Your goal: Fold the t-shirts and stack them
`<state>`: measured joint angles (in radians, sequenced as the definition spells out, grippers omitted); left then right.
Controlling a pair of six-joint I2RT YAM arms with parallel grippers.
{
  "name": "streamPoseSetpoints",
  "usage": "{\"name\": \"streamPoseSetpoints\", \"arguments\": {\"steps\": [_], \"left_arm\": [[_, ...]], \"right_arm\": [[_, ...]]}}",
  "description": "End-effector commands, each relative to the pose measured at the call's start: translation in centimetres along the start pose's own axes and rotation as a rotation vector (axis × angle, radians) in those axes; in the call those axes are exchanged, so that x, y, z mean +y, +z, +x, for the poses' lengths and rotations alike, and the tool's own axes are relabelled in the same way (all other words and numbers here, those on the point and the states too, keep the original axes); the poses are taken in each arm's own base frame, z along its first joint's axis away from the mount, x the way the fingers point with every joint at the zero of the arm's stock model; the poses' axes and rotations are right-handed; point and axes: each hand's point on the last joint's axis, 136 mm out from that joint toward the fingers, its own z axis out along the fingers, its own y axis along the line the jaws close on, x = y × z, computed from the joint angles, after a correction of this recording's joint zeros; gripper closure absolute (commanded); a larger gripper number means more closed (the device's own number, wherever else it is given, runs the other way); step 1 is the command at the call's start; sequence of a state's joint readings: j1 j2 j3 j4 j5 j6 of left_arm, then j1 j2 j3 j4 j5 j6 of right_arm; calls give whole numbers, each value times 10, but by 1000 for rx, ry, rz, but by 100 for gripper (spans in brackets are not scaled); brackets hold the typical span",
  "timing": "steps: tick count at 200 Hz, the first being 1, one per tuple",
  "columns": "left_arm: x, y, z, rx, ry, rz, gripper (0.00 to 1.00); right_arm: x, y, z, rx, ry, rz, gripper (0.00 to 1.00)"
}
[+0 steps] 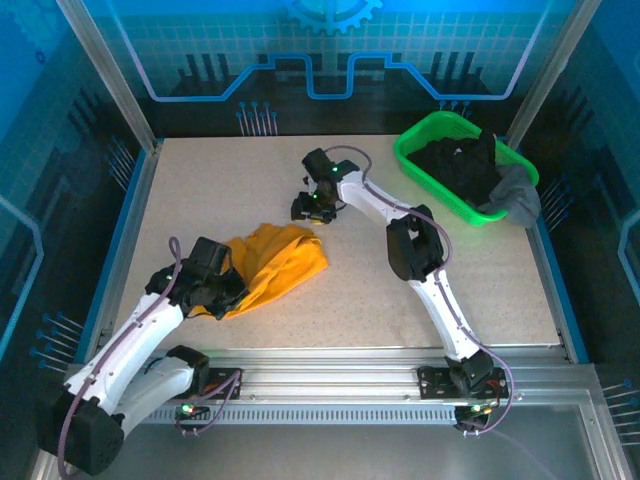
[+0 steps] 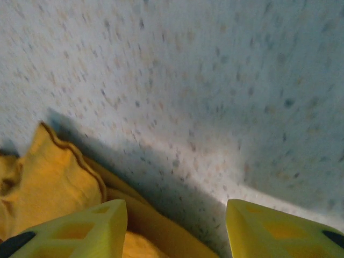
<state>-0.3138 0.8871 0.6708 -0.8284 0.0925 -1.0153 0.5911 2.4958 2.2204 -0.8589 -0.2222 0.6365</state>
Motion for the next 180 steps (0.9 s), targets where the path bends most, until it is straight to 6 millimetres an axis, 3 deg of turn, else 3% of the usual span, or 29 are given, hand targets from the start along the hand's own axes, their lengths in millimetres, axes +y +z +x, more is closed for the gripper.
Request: {"name": "streamPoseSetpoints", "arguments": {"steps": [1, 33, 48, 62, 78, 120, 147, 180], "left_arm": [[-12, -10, -8, -44, -2, 31, 100], [-40, -20, -26, -100, 27, 67, 100], [-51, -22, -31, -106, 41, 77, 100], [-58, -23, -34, -105, 51, 80, 100], [-64, -25, -37, -109, 53, 91, 100], [-74, -33, -41, -128, 58, 120, 100], [-79, -41, -43, -145, 72, 130, 100], [-83, -51, -46, -172, 72, 150, 100]], "right_arm": [[-8, -28, 14, 13, 55, -7, 47], [-15, -75, 24, -37, 147, -31, 47], [-8, -96, 31, -43, 195, -59, 48], [0, -103, 41, -20, 261, -100, 47], [15, -101, 56, 35, 346, -161, 47], [62, -66, 103, 272, 515, -239, 47], [59, -54, 126, 367, 608, -190, 47], [60, -44, 130, 391, 702, -207, 44]]}}
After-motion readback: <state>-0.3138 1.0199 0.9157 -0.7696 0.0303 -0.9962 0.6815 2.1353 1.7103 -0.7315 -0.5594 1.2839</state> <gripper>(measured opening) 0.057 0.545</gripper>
